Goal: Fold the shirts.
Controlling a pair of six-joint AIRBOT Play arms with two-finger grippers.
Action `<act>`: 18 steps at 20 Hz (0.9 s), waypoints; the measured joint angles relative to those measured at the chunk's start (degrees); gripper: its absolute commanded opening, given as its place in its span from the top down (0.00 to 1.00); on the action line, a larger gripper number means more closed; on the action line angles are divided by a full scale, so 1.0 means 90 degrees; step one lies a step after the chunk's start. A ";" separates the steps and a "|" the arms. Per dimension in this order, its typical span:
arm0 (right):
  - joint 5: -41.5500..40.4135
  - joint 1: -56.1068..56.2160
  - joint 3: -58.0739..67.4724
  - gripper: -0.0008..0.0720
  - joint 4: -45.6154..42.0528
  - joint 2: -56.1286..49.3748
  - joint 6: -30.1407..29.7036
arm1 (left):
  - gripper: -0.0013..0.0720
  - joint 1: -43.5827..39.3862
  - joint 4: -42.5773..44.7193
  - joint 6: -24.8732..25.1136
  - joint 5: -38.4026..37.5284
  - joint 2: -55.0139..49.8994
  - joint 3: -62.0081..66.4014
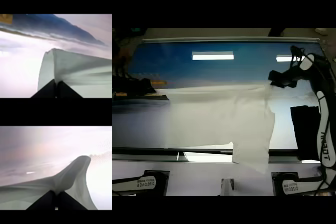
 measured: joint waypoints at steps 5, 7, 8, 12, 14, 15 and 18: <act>-0.2038 0.0044 -0.0044 0.95 -0.0019 -0.0304 0.0464 | 0.94 -0.0002 -0.0894 0.0039 0.1331 -0.0726 0.0175; -0.2654 0.0046 -0.0049 0.95 -0.0017 -0.0372 0.0644 | 0.94 -0.0010 -0.1243 0.0046 0.1807 -0.0908 0.0189; -0.2800 0.0053 -0.0051 0.95 -0.0019 -0.0432 0.0738 | 0.94 -0.0022 -0.1365 0.0049 0.1982 -0.0988 0.0199; -0.2538 0.0056 -0.0058 0.95 -0.0005 -0.0748 0.0906 | 0.94 -0.0163 -0.1566 0.0136 0.2093 -0.1319 0.0206; -0.2256 0.0053 -0.0051 0.95 -0.0017 -0.0792 0.0882 | 0.94 -0.0245 -0.1596 0.0223 0.1940 -0.1387 0.0209; -0.2055 0.0053 -0.0051 0.95 -0.0051 -0.0770 0.0816 | 0.94 -0.0262 -0.1613 0.0284 0.1826 -0.1382 0.0214; -0.1243 0.0053 -0.0041 0.95 -0.0313 -0.0566 0.0493 | 0.94 -0.0233 -0.1530 0.0525 0.1035 -0.1316 0.0214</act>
